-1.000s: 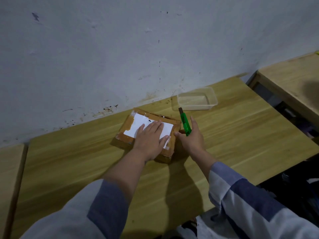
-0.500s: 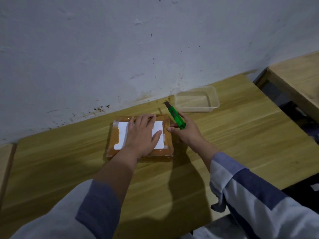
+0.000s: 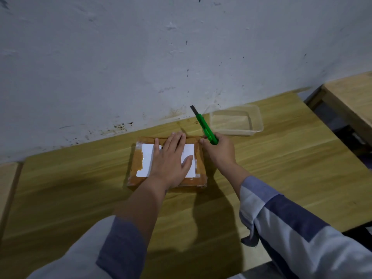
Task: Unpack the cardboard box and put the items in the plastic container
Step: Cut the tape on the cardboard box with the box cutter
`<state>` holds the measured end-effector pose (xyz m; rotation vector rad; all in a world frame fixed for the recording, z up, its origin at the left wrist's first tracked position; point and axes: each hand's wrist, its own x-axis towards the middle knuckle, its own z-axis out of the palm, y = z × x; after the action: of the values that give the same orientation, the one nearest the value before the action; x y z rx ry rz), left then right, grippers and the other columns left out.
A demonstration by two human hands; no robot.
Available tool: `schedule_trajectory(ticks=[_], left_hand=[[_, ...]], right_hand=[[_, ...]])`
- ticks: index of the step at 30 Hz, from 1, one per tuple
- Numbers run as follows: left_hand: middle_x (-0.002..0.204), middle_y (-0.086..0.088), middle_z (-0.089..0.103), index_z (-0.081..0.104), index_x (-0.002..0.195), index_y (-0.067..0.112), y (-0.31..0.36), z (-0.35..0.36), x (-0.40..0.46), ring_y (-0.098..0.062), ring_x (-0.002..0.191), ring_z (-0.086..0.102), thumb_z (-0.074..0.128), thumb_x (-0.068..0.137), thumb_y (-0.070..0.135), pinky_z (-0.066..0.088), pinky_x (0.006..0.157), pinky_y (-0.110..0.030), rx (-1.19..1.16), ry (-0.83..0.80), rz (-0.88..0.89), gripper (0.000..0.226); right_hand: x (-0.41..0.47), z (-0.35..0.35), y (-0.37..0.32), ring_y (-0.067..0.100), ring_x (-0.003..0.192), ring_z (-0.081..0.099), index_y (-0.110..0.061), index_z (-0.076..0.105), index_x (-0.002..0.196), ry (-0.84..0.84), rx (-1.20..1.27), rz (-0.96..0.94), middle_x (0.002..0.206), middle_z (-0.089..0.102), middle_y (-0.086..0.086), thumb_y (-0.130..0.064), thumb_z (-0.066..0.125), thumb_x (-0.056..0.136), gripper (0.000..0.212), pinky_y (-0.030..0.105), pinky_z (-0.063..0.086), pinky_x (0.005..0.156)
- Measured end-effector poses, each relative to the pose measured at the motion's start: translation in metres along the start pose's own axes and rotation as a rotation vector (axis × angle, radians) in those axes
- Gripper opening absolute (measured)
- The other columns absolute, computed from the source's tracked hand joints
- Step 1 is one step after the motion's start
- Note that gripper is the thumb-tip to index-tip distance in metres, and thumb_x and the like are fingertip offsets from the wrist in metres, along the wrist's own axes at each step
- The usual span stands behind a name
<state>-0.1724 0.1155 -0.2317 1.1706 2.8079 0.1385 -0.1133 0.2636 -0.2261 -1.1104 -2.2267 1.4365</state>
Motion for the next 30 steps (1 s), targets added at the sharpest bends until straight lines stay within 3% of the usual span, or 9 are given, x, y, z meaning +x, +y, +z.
schedule_trajectory(ticks=[5,13,20,26,30], left_hand=[[0.161,0.006,-0.012,-0.007,0.153,0.022,0.0,0.002,0.001,-0.012,0.147,-0.014,0.015,0.098,0.052,-0.011,0.116,-0.052,0.0,-0.015,-0.005,0.066],[0.16,0.006,-0.014,-0.009,0.152,0.022,0.0,0.003,0.001,-0.012,0.147,-0.016,0.015,0.098,0.053,-0.013,0.114,-0.053,0.001,-0.023,-0.002,0.067],[0.161,0.008,0.001,0.001,0.153,0.025,-0.002,0.0,0.002,-0.011,0.148,-0.007,0.022,0.097,0.054,-0.01,0.115,-0.051,-0.043,0.004,-0.001,0.066],[0.157,0.003,0.024,0.027,0.146,0.024,-0.001,-0.008,0.012,-0.014,0.147,0.012,0.036,0.094,0.058,-0.005,0.118,-0.049,-0.163,0.056,0.007,0.063],[0.149,-0.001,0.033,0.031,0.139,0.018,0.003,-0.002,0.014,-0.018,0.142,0.024,0.039,0.089,0.065,-0.004,0.118,-0.051,-0.164,0.061,0.003,0.069]], right_hand=[[-0.001,0.001,-0.003,0.012,0.052,0.048,-0.02,0.07,0.098,0.016,-0.07,0.0,0.062,0.057,-0.004,-0.038,0.066,0.084,0.024,0.029,0.04,0.053],[-0.003,0.008,-0.017,0.025,0.07,0.059,-0.014,0.066,0.093,0.039,-0.17,0.017,0.074,0.061,0.004,-0.03,0.059,0.089,0.018,0.029,0.042,0.058],[-0.007,0.007,-0.015,0.013,0.06,0.043,-0.013,0.059,0.089,-0.085,0.228,0.171,0.064,0.046,-0.001,-0.025,0.051,0.095,0.015,0.025,0.035,0.054],[-0.009,0.002,-0.011,0.016,0.077,0.052,-0.021,0.058,0.084,-0.178,0.422,0.248,0.081,0.056,0.004,-0.028,0.051,0.095,0.015,0.033,0.048,0.077],[-0.017,-0.003,-0.01,0.01,0.064,0.047,-0.019,0.059,0.09,-0.183,0.458,0.236,0.069,0.052,-0.003,-0.028,0.052,0.095,0.013,0.023,0.042,0.062]])
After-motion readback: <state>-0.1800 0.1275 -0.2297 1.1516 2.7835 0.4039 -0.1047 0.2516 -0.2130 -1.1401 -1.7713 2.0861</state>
